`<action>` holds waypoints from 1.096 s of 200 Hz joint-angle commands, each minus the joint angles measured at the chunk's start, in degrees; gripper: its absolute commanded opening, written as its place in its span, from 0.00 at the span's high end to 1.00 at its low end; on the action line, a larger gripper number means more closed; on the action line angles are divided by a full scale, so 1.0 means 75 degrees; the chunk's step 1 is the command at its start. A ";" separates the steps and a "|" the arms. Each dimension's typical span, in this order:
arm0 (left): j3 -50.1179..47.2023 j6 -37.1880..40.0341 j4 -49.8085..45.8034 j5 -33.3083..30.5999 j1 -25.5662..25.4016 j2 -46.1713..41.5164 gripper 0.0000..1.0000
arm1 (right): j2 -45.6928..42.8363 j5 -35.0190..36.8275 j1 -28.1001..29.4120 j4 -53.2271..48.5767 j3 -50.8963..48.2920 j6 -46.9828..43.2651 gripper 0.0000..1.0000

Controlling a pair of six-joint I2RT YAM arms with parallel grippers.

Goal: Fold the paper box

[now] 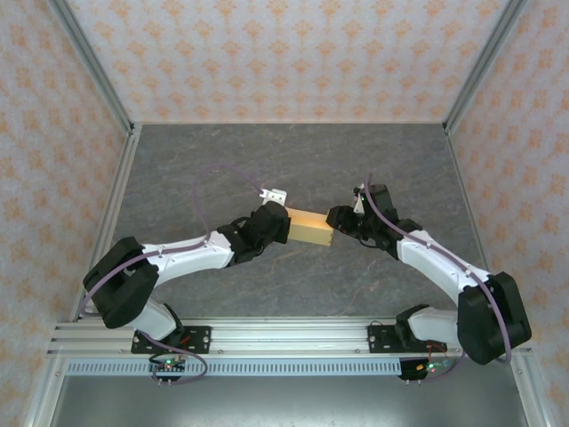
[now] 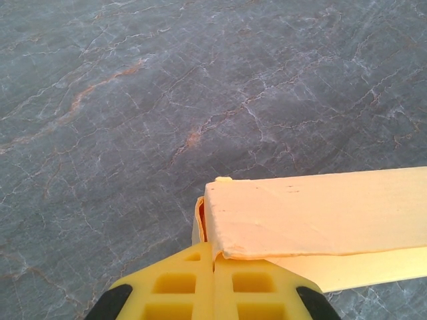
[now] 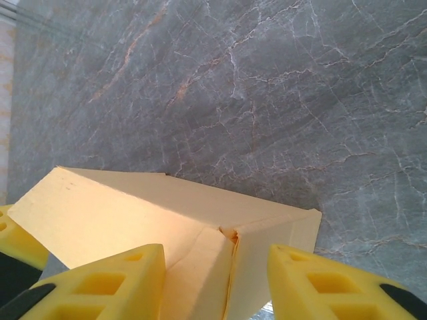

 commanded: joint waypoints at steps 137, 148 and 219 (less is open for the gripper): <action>-0.0346 0.0228 -0.1474 0.0349 -0.0064 -0.1724 0.60 | 0.0117 0.0189 -0.0022 0.0437 -0.0621 0.0237 0.68; -0.0262 0.0235 -0.1544 0.0740 0.0027 -0.1880 0.56 | 0.0110 0.0213 -0.0020 0.0413 -0.0619 0.0183 0.68; 0.1084 -0.0464 -0.1691 0.3627 0.1529 -0.0468 0.55 | 0.0114 0.0249 -0.0018 0.0239 -0.0481 -0.0019 0.69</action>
